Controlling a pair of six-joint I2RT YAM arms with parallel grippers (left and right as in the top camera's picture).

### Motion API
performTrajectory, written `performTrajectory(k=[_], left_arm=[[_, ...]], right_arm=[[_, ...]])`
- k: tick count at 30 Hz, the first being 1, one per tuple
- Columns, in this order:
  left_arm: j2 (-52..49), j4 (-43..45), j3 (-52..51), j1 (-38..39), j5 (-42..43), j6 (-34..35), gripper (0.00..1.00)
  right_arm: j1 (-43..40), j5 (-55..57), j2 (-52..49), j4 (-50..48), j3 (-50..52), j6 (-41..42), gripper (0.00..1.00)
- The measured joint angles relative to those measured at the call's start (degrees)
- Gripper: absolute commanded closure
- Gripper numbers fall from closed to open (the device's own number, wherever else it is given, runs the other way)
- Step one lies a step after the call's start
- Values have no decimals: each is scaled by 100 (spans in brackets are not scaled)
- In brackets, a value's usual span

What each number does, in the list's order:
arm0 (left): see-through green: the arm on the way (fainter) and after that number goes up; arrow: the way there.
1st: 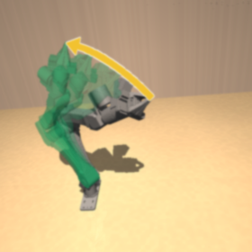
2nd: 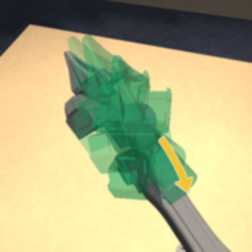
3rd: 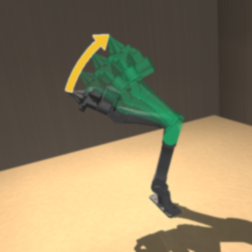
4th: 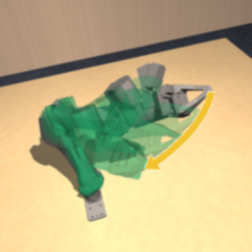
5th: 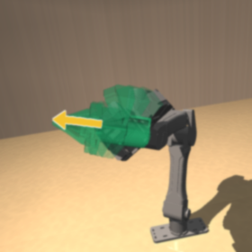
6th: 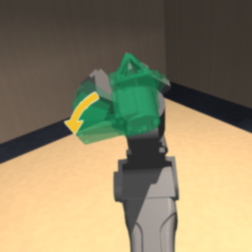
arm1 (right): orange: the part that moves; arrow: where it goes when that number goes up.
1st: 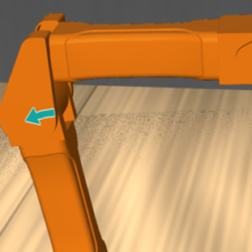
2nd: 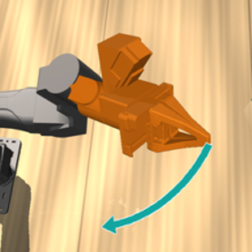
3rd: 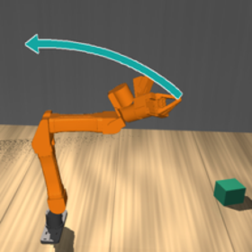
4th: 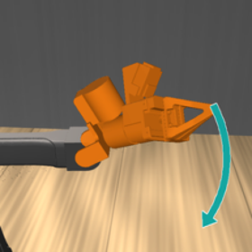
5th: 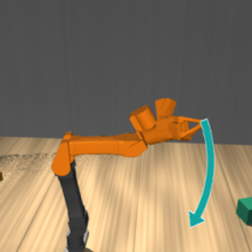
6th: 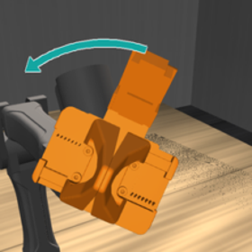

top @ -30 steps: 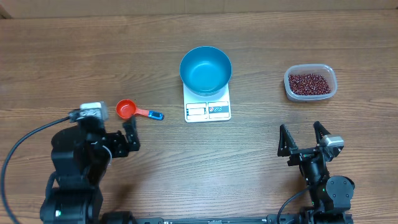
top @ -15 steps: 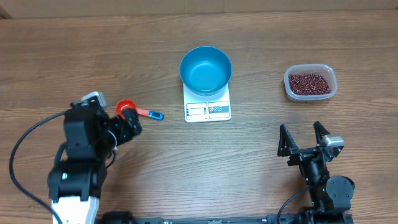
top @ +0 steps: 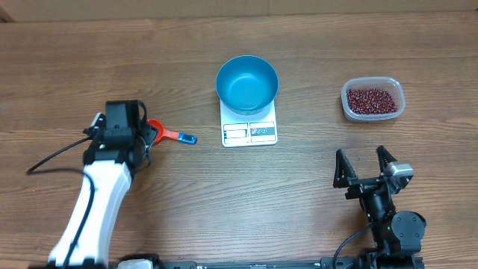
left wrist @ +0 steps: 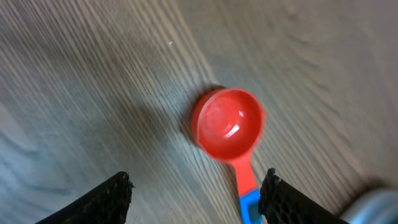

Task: Scoop item into bowl and weigh 150g on scale
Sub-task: 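Move the left gripper forward over the red scoop's cup, then grip the red scoop's cup rim with the left gripper and lift it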

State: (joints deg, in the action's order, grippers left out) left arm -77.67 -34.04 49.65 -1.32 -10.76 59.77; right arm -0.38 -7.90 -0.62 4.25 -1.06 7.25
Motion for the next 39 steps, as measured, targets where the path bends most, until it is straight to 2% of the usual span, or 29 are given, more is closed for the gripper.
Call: performTrajectory(k=[5,8,12,18,19,20,33,39], left_arm=[[-817,525,0,0,-48,317,35],[-1211,914,2,0,-55,407,42],[-1596,1241,2,0,-37,501,46],[-2015,1637,2,0,-15,564,75],[-2072,1716,2,0,-2,605,83],[-2111,1768,2,0,2,619,96],[-2157,1945,2,0,221,603,96],[-1875,1543,2,-59,850,566,96]], right_arm=[[0,0,0,2,0,0,0],[0,0,0,4,0,0,0],[0,0,0,4,0,-2,0],[0,0,0,4,0,-2,0],[0,0,0,4,0,0,0],[0,0,0,7,0,-2,0],[0,0,0,4,0,2,0],[0,0,0,7,0,2,0]])
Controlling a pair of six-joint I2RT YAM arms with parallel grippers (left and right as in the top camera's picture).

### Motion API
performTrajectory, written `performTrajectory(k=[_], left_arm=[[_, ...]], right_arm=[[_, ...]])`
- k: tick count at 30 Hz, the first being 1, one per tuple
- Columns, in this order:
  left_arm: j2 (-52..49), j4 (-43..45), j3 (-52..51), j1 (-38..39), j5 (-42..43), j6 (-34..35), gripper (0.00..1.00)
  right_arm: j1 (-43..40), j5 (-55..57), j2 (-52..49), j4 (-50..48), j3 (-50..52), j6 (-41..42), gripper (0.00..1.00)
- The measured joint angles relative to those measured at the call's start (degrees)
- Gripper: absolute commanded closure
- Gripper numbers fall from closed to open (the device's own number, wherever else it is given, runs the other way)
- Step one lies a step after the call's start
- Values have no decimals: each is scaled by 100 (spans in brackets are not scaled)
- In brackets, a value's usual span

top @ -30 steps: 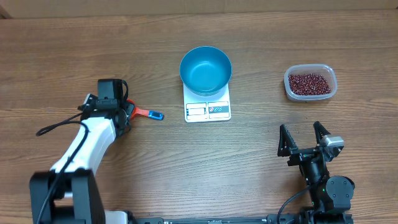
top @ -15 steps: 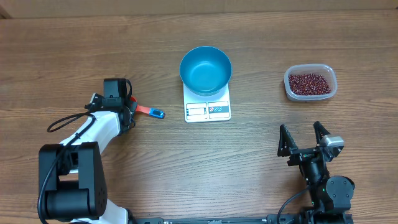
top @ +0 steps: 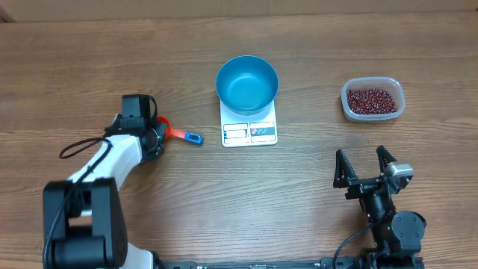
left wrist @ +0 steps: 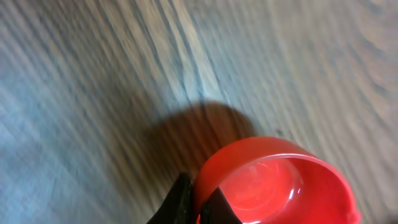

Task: Scoop item into bowl and weigh 150g on scale
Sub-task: 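Grip the red scoop's cup rim with the left gripper and lift it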

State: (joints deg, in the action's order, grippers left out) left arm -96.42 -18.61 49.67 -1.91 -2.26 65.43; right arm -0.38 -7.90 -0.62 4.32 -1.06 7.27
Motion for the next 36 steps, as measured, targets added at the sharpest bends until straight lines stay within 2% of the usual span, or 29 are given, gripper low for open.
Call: performTrajectory(k=[4,9,16,19,27,36], left_arm=[[739,-428,0,-11,168,-11,96],[1937,-1040,0,-11,256,-356,96],[2885,-1784,0,-11,306,-603,96],[2990,-1912,0,-11,407,-680,96],[2990,-2129,0,-11,857,-1471,96],[2990,-2422,0,-11,1091,-1340,96]], right_arm=[[0,0,0,0,0,-2,0],[0,0,0,-2,0,0,0],[0,0,0,-2,0,-4,0],[0,-2,0,0,0,-2,0],[0,2,0,0,0,-2,0],[0,0,0,0,0,-2,0]])
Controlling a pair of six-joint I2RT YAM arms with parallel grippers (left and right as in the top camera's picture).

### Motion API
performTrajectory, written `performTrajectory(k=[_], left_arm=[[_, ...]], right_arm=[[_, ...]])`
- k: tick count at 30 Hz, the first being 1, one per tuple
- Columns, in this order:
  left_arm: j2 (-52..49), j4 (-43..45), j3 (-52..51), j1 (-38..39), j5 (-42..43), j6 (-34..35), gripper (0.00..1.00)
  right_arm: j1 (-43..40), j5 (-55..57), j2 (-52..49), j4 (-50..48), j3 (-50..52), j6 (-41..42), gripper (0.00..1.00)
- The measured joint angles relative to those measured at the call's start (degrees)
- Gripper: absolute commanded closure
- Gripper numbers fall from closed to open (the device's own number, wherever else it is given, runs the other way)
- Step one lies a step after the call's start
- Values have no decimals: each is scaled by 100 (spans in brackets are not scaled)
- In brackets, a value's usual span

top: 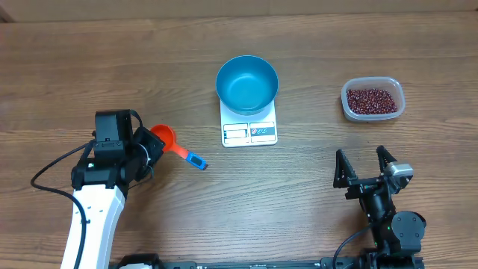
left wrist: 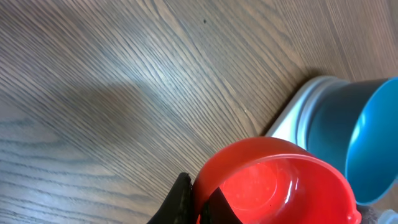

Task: Scoop item into bowl and weigh 150g on scale
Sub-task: 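Grip the red scoop's cup rim with the left gripper and lift it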

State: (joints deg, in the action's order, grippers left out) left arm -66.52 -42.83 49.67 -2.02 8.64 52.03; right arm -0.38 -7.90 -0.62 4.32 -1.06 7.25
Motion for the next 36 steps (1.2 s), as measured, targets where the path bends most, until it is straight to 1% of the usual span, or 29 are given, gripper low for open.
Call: performTrajectory(k=[5,8,11,18,20,23,28,32,36], left_arm=[[0,-42,0,0,195,33,96],[0,-72,0,0,243,33,96],[0,-72,0,0,339,33,96],[0,-157,0,0,656,50,96],[0,-256,0,0,702,55,96],[0,-387,0,0,728,103,96],[0,-485,0,0,748,179,96],[0,-538,0,0,750,188,96],[0,-542,2,0,750,201,96]], right_arm=[[0,-37,0,-236,0,31,0],[0,-431,0,-258,0,299,0],[0,-1054,0,-227,0,669,0],[0,-3058,0,-203,0,1799,0],[0,-3379,0,-247,0,2107,0],[0,-3615,0,-334,0,2426,0],[0,-3652,0,-291,0,2761,0],[0,-3515,-2,205,-90,2900,0],[0,-3307,-11,717,-522,2951,0]])
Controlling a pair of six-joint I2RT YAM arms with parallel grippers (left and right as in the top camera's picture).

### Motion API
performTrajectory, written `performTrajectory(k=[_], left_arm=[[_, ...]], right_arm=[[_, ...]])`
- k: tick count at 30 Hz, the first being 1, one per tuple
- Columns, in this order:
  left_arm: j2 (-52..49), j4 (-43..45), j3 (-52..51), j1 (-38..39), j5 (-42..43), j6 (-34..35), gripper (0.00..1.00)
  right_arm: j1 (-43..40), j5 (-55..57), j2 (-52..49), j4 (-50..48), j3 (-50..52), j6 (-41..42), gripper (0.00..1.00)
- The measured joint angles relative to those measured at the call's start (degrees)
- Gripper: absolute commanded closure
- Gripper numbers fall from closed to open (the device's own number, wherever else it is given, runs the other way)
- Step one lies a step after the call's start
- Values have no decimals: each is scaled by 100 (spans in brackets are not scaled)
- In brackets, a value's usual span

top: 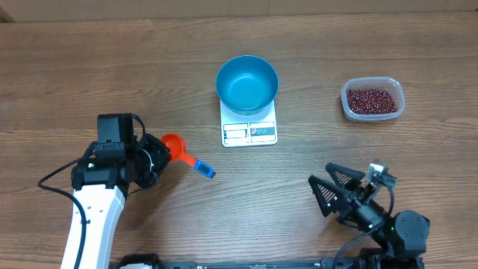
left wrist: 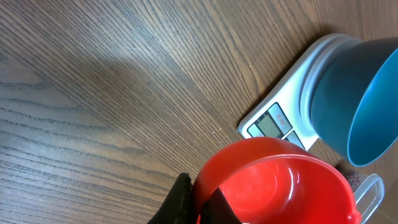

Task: Scoop item into bowl and weigh 150g on scale
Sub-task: 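Grip the red scoop's cup rim with the left gripper and lift it, then bring the right gripper toward the blue handle held by the left gripper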

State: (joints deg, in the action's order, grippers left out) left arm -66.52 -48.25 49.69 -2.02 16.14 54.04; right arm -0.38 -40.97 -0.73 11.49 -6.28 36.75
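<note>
My left gripper (top: 158, 153) is shut on the rim of a red scoop (top: 173, 144), which has a blue handle end (top: 205, 171). It holds the scoop above the table, left of the scale. In the left wrist view the black fingers (left wrist: 183, 198) pinch the wall of the red cup (left wrist: 273, 180), which looks empty. A blue bowl (top: 247, 84) stands on the white scale (top: 249, 133); both also show in the wrist view, the bowl (left wrist: 367, 106) and the scale (left wrist: 277, 121). A clear tub of red beans (top: 373, 99) sits at the far right. My right gripper (top: 323, 181) is open at the front right, its fingers pointing left.
The wooden table (top: 112, 60) carries only these things. My left arm (top: 93, 209) runs from the front left edge, with a black cable (top: 56, 175) looping beside it. The right arm's base (top: 403, 228) sits at the front right.
My left gripper and the scoop have shifted a little right and toward the front. My right gripper, which pointed away from the front edge, now lies lower and points left, still open.
First my left gripper hung open over the scoop lying on the table. Then it was shut on the cup's rim, low at the table. After that it held the scoop lifted, and now holds it slightly nearer the scale. The right arm stayed still until now.
</note>
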Motion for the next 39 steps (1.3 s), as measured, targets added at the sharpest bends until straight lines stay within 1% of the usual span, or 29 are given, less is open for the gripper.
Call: performTrajectory(k=[3,6,11,16,20,26,30,34,39], left_arm=[[0,-2,-2,0,2,0,96],[0,-31,-2,0,2,0,96],[0,-70,0,0,2,2,96],[0,-90,0,0,7,7,96],[0,-166,0,0,20,146,96],[0,-444,0,0,22,413,96],[0,-671,0,4,22,662,96],[0,-688,0,59,20,911,96],[0,-688,0,284,15,1484,96]], right_arm=[[0,153,-160,428,-415,-37,0],[0,256,-487,627,-730,-98,0],[0,308,-1408,1034,-1414,-192,0],[0,190,-2468,1705,-2197,-435,0],[0,-356,-3152,1460,-2487,-549,0],[0,-990,-3613,1357,-2492,-595,0],[0,-1134,-3884,1123,-2492,-588,0],[96,-1172,-4229,1012,-2492,-538,0],[673,-1104,-4784,896,-2492,-407,0]])
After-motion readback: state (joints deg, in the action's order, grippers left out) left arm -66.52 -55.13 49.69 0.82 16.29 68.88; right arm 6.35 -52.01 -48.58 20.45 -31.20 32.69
